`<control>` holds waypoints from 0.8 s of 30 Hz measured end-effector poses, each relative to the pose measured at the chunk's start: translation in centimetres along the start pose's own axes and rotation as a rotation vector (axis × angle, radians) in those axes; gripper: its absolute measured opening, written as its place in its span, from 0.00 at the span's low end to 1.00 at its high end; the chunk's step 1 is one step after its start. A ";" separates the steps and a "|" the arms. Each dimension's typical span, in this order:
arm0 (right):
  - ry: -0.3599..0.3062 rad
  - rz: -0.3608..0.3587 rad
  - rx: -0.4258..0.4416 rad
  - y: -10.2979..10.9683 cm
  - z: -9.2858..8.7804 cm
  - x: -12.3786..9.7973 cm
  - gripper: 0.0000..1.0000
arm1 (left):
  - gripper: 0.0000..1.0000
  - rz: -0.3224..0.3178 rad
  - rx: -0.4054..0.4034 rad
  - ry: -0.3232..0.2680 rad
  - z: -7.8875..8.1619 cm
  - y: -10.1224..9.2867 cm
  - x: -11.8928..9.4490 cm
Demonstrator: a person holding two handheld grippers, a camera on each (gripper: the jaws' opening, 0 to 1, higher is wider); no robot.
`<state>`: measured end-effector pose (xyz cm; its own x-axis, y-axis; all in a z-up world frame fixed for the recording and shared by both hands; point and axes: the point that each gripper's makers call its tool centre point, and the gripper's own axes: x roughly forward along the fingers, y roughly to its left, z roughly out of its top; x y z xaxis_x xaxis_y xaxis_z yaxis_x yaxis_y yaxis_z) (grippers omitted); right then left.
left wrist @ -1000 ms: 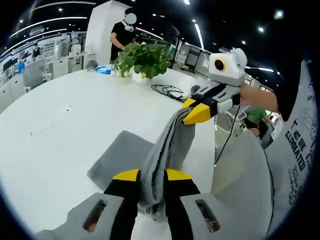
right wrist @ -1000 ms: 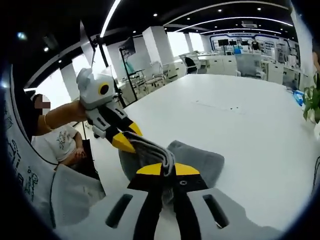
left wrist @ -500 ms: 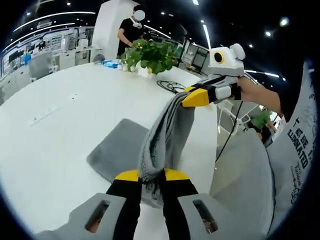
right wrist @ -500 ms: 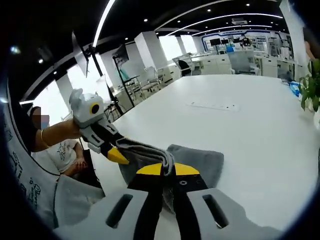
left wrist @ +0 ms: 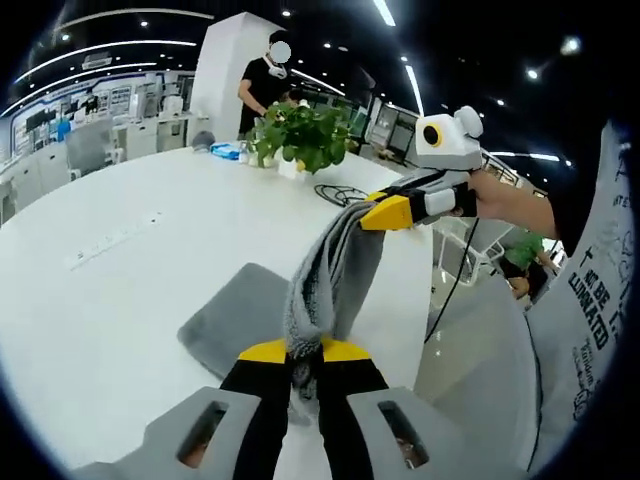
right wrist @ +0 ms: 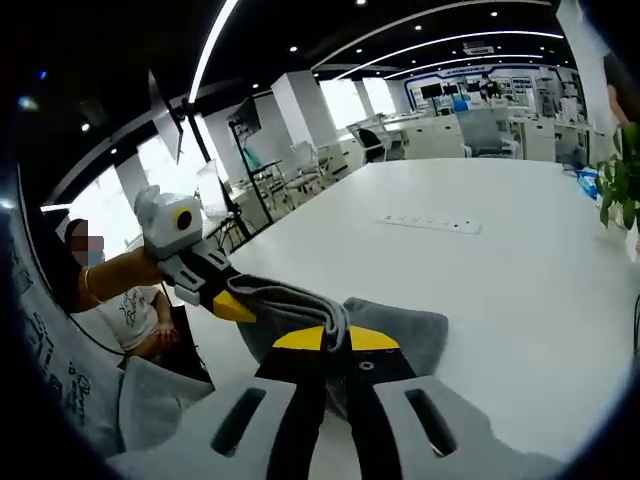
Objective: Fold the towel on the table until its edges align and the towel forms a compact rectangular stack.
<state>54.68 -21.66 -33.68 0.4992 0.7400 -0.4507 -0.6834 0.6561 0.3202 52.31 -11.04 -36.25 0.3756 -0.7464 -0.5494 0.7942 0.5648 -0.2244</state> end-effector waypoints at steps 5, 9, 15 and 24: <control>-0.019 -0.015 0.012 -1.3 0.9 0.3 0.04 | 0.08 0.005 -0.035 -0.077 1.9 0.8 0.0; -0.017 -0.028 0.034 -2.2 1.0 1.2 0.04 | 0.08 0.023 -0.073 -0.097 2.3 2.6 0.8; -0.007 -0.040 0.058 -4.2 0.8 3.6 0.04 | 0.09 0.074 -0.110 -0.104 2.0 5.3 2.3; 0.039 -0.053 0.079 -6.9 -0.4 6.4 0.04 | 0.09 0.109 -0.140 -0.062 0.5 8.1 4.7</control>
<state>62.38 -21.47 -39.10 0.5111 0.6989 -0.5003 -0.6118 0.7047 0.3593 60.75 -10.14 -40.31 0.4883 -0.6958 -0.5268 0.6746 0.6839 -0.2780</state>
